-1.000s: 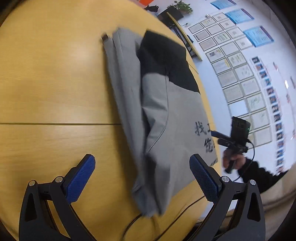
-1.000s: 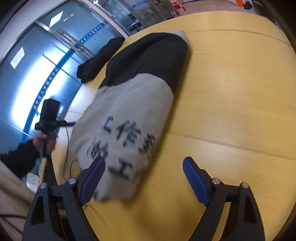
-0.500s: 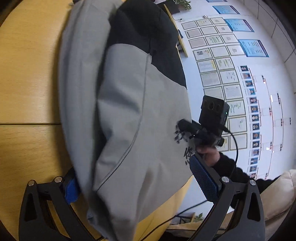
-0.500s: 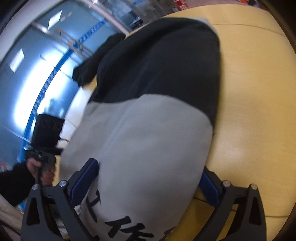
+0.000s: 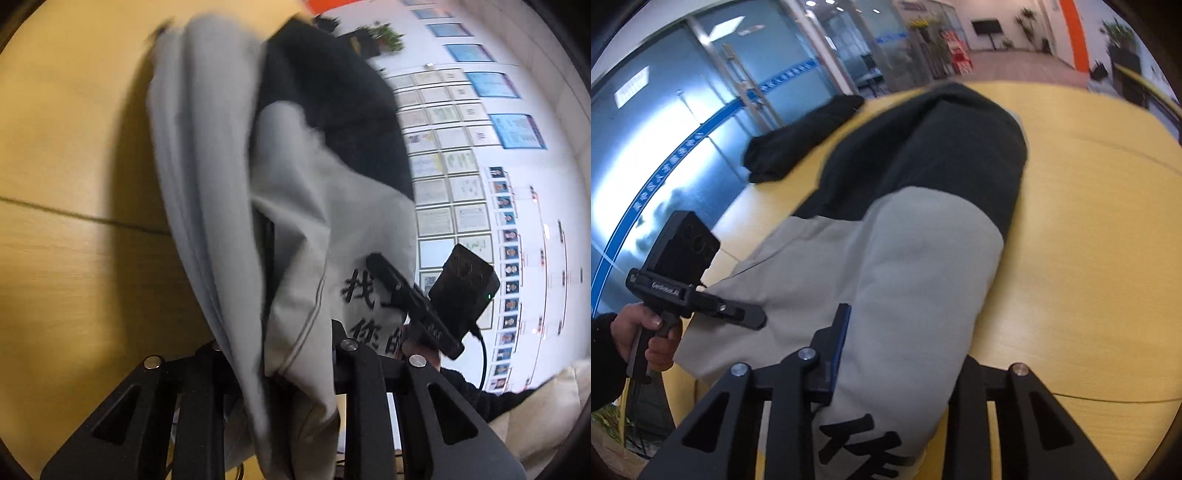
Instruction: Fold clothes
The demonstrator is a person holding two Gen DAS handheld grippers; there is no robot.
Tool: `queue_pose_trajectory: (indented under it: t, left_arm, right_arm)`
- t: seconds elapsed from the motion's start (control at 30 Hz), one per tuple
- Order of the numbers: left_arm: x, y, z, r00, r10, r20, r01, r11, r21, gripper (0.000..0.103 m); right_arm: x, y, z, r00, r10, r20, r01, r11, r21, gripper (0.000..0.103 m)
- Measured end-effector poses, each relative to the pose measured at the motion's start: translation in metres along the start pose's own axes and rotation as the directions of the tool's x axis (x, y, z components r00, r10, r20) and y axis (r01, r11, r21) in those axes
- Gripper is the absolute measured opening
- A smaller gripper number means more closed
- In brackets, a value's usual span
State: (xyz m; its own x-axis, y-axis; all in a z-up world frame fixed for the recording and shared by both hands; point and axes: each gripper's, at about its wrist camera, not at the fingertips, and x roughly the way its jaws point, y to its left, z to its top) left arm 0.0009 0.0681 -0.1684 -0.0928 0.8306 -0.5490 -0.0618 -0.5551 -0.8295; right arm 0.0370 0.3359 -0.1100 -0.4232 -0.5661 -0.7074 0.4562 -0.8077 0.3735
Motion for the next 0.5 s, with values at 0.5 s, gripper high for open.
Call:
queue_pose_trajectory:
  t: [0.5]
  left_arm:
    - [-0.346, 0.052, 0.033, 0.918, 0.235, 0.319, -0.287, 0.950, 0.125, 0.026]
  right_arm:
    - [0.166, 0.297, 0.117, 0.938, 0.250, 0.239, -0.218, 0.964, -0.153, 0.029]
